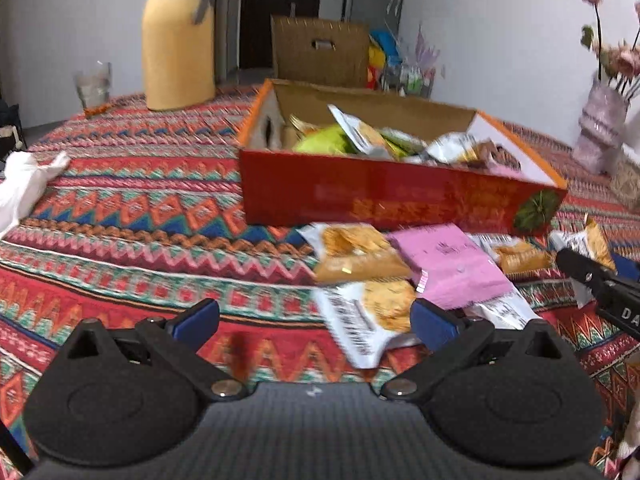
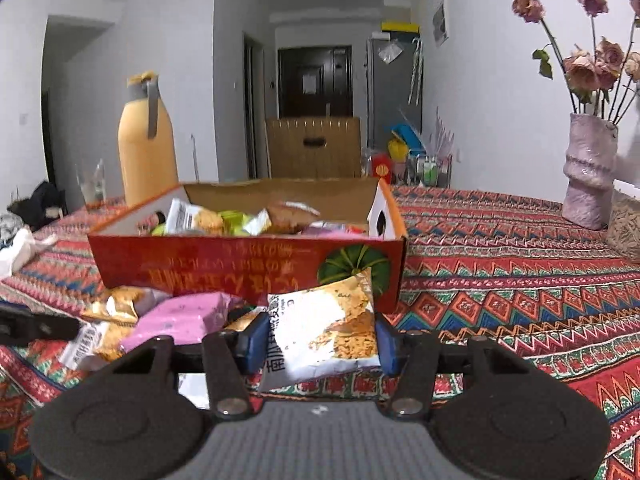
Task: Organize snacks
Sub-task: 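Grasp a white biscuit packet with the right gripper while the left grasps another, then carry both biscuit packets into the cardboard box and open both grippers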
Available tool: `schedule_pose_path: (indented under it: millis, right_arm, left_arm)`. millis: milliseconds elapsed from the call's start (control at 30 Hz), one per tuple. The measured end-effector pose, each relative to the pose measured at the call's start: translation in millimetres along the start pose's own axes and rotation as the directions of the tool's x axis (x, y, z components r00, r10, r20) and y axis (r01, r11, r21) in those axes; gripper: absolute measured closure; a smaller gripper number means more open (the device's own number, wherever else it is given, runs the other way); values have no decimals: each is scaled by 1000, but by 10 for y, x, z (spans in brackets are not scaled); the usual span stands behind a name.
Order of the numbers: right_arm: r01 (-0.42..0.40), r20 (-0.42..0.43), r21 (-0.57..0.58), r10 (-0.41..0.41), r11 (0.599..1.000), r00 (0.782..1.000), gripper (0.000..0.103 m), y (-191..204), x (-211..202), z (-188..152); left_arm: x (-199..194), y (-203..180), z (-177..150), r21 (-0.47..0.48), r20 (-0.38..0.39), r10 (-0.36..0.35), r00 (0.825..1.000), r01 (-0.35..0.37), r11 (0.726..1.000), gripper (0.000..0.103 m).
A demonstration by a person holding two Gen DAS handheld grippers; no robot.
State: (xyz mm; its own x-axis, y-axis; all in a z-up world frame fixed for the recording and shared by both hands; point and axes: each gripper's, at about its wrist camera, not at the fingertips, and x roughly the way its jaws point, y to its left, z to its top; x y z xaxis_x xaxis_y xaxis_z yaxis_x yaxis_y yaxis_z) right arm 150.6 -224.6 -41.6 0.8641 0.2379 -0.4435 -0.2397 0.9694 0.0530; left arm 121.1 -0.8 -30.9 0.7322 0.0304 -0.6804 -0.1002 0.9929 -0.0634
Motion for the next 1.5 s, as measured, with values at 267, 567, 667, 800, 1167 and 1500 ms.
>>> schedule_pose_path:
  millis: [267,567,667,800,1167,1500]
  right_arm:
    - [-30,46,18,29,999,999,50,-41,-130,-6]
    - [-56,78,27,54,998,996,49,-56,-193,-11]
    - [-58,81,27,56,998,995,49,-54,-191,-10]
    - [-54,76,28,52,998,996,49,-54,-179,-16]
    - [-47,73,18,46,999,996,49,-26,-160,-29]
    - [-55,78,2,54,999,995,49,4,-162,-32]
  left_arm:
    - [295,-399,18,43,-92,70,993,-66,997,0]
    - [334,-378,33,-7,-67,105,992,-106,994,8]
    - [247,-400,9,2,-41,77,996,-77,997,32]
    - [160,-317,-48,-9,-28,37,999,-37,999,36]
    - [-32,-195,-181,4,7,9,1000,-10,1000,46]
    - [-382,-96,-188,15,103,-27,994,25,1000,47]
